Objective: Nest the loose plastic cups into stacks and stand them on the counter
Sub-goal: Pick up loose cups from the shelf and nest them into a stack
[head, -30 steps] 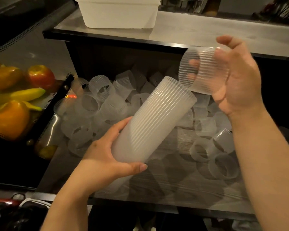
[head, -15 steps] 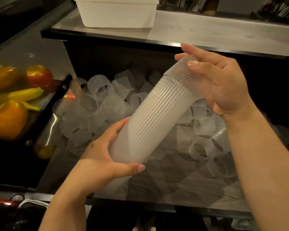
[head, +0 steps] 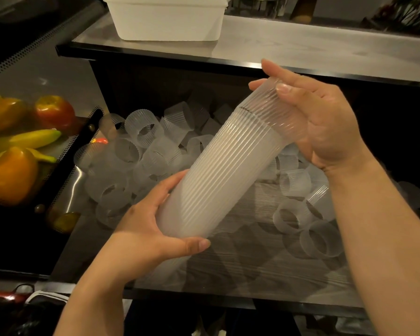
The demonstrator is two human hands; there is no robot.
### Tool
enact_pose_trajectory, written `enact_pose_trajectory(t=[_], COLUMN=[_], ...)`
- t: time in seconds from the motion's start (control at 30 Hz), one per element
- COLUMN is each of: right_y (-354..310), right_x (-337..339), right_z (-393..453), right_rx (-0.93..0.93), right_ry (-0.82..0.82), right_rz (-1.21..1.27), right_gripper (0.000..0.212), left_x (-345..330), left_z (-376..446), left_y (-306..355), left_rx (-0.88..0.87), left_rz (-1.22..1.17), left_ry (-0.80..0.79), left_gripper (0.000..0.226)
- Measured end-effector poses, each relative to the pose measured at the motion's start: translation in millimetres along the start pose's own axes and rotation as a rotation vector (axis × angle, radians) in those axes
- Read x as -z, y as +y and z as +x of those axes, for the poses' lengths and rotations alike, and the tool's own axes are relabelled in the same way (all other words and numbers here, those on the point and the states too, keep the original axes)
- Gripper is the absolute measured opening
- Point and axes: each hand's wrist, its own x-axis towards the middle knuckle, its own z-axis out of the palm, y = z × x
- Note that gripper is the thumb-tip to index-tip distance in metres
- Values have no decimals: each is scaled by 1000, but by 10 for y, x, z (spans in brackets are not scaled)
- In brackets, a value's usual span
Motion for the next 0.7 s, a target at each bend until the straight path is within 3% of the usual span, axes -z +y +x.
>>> enact_pose_trajectory(t=[0.17, 0.4, 0.7], right_y=[9, 29, 153], right_x=[27, -114, -133], right_z=[5, -38, 10], right_rx=[-9, -88, -104], right_ry=[-18, -187, -268], right_rz=[-79, -271, -236], right_gripper=[30, 34, 49], left_x=[-1, -25, -103], left_z=[6, 33, 49], left_y=[2, 15, 6], left_rx=[-10, -23, -9], left_rz=[0, -7, -20], left_ry=[6, 7, 54], left_gripper=[95, 94, 95])
